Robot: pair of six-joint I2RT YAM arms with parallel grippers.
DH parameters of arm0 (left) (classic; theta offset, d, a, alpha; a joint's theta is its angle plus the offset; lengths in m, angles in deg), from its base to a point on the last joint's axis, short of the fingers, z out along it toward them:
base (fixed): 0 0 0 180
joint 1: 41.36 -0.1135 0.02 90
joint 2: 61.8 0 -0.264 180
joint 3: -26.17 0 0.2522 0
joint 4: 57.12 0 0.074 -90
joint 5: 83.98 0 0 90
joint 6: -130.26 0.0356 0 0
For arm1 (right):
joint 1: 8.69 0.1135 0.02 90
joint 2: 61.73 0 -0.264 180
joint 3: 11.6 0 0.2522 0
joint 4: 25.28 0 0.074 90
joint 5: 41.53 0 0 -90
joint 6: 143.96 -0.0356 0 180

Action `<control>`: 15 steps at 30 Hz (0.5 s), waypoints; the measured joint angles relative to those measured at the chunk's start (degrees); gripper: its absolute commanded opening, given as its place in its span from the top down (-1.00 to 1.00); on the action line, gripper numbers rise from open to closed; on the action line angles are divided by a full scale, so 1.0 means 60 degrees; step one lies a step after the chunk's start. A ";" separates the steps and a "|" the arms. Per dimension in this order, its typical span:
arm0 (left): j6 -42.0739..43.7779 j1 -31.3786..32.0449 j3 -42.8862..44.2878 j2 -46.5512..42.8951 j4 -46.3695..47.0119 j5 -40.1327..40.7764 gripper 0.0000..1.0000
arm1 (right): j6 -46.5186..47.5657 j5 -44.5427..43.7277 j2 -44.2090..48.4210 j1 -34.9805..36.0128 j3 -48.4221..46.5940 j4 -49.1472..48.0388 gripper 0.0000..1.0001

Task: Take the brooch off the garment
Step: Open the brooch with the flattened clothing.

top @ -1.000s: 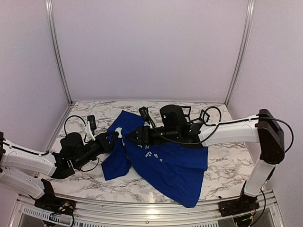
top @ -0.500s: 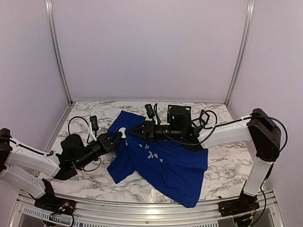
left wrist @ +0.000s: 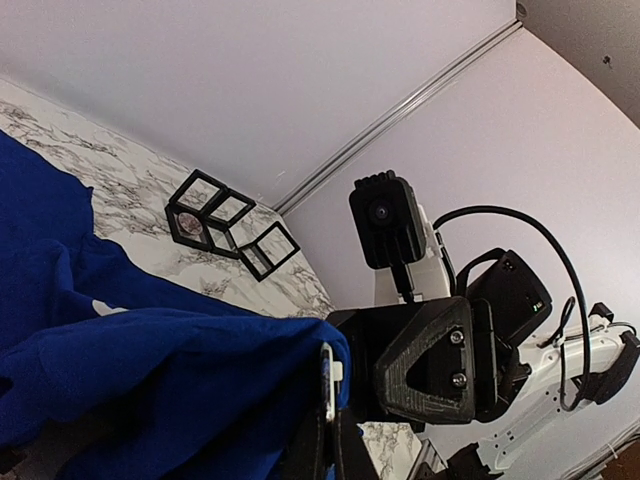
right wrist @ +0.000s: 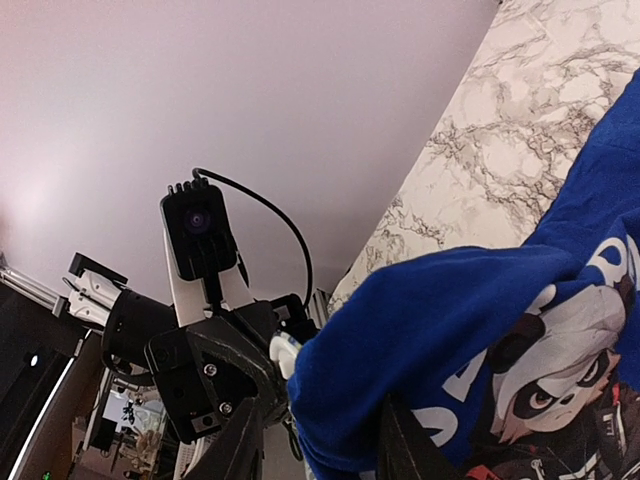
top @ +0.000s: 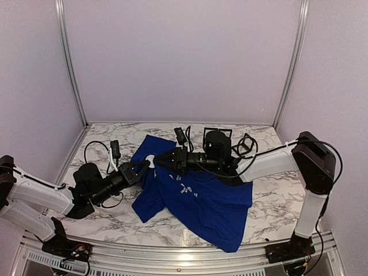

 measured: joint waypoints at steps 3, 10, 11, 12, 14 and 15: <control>0.0000 0.0000 0.0000 0.0055 0.0076 -0.0058 1.00 | -0.0055 0.0069 -0.0029 0.0000 0.0000 -0.0084 0.33; 0.0000 0.0000 0.0000 0.0208 0.0168 -0.0135 1.00 | -0.0178 0.0127 -0.0124 0.0000 0.0000 -0.0138 0.44; 0.0000 0.0000 0.0000 0.0215 0.0171 -0.0138 1.00 | -0.0193 0.0131 -0.0138 0.0000 0.0000 -0.0138 0.45; 0.0000 0.0000 0.0000 0.0215 0.0171 -0.0142 1.00 | -0.0189 0.0142 -0.0149 0.0000 0.0000 -0.0138 0.47; 0.0000 0.0000 0.0000 0.0215 0.0171 -0.0157 1.00 | -0.0197 0.0160 -0.0175 0.0004 0.0000 -0.0149 0.50; 0.0004 0.0000 0.0000 0.0215 0.0175 -0.0168 1.00 | -0.0208 0.0171 -0.0182 0.0004 0.0000 -0.0153 0.52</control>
